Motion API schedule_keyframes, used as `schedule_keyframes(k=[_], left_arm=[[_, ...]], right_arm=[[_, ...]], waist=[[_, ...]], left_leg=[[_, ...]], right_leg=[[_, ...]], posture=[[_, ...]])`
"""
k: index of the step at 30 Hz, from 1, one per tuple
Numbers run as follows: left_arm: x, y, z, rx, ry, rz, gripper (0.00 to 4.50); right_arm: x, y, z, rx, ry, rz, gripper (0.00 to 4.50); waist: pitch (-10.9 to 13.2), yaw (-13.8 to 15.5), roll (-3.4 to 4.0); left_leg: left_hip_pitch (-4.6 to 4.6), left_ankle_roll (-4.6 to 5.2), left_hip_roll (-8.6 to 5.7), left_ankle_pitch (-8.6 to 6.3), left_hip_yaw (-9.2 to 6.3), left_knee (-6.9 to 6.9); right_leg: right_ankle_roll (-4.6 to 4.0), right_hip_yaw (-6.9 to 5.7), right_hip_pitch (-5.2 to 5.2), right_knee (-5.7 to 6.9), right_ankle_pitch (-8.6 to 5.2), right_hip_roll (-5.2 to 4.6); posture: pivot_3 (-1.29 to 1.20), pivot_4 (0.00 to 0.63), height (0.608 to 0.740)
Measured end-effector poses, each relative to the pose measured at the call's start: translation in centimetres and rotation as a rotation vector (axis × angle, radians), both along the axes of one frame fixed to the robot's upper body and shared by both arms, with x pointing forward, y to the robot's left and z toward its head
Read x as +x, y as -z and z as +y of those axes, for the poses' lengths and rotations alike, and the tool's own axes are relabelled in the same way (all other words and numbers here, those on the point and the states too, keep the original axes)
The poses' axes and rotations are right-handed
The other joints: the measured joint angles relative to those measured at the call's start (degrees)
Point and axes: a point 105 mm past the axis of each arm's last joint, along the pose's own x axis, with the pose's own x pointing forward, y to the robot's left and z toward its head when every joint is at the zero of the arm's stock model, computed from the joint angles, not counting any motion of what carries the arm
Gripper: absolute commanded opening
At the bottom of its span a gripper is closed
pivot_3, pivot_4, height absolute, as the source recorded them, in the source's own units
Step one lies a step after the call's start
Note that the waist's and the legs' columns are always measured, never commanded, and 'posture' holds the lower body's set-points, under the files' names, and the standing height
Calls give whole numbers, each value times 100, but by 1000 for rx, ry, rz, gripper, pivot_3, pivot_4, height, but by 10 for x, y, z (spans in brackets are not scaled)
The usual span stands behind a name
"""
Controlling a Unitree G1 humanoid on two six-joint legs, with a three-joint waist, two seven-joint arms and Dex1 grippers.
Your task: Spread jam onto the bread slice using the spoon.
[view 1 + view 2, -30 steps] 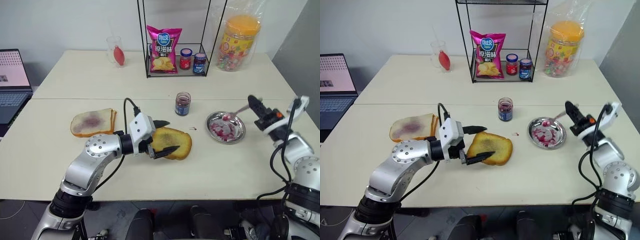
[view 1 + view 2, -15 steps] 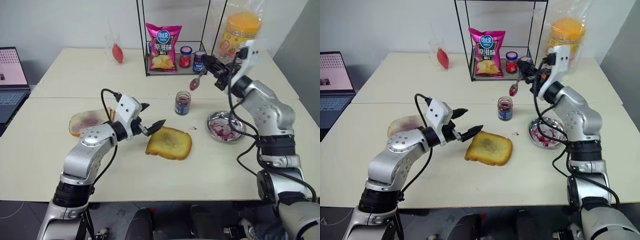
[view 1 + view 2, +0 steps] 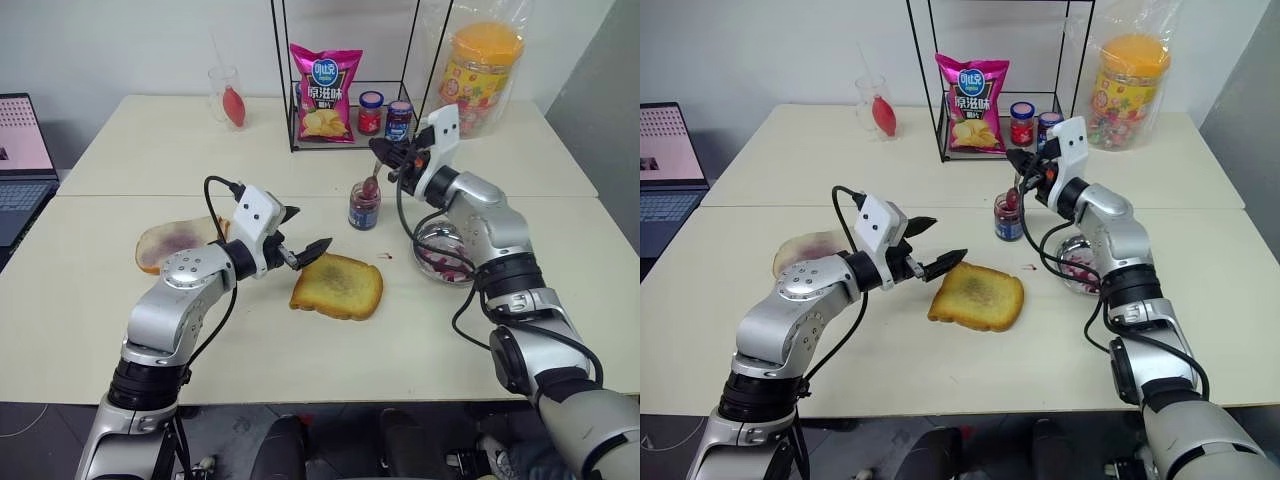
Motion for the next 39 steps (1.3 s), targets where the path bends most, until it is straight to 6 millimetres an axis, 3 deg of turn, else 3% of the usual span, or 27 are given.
schedule_keyframes(k=[5, 9, 19, 26, 39], left_arm=[[-3, 0, 1, 14, 31, 7, 4500], [-5, -1, 1, 14, 55, 3, 4500], [-5, -4, 1, 13, 56, -25, 4500], [-3, -6, 1, 12, 51, -33, 4500], [2, -6, -1, 0, 45, -42, 4500]], right_arm=[[7, 17, 2, -51, 16, 15, 91], [13, 19, 9, -48, 22, 53, 91], [21, 32, 4, 138, 56, 290, 91], [25, 18, -4, 345, 69, 392, 91], [26, 21, -12, 449, 86, 479, 91]], waist=[[0, -8, 0], [0, -25, 0], [0, -24, 1], [0, -25, 1], [0, -28, 1]], left_leg=[[0, 0, 0, 0, 1, -2], [2, -1, 0, 0, -1, -1], [2, -1, 0, 0, -2, -1], [3, 0, 0, 0, -1, 0], [10, -1, -2, 1, 0, 5]], right_leg=[[0, 1, 0, -1, 0, 0], [-1, 0, 0, 4, 0, 0], [-1, 0, 0, 8, 1, 0], [-1, 0, 0, 12, 0, 0], [-1, 2, -5, 46, -1, 1]], posture=[[0, 150, 740], [0, 150, 740], [0, 150, 740], [0, 150, 740], [0, 150, 740]])
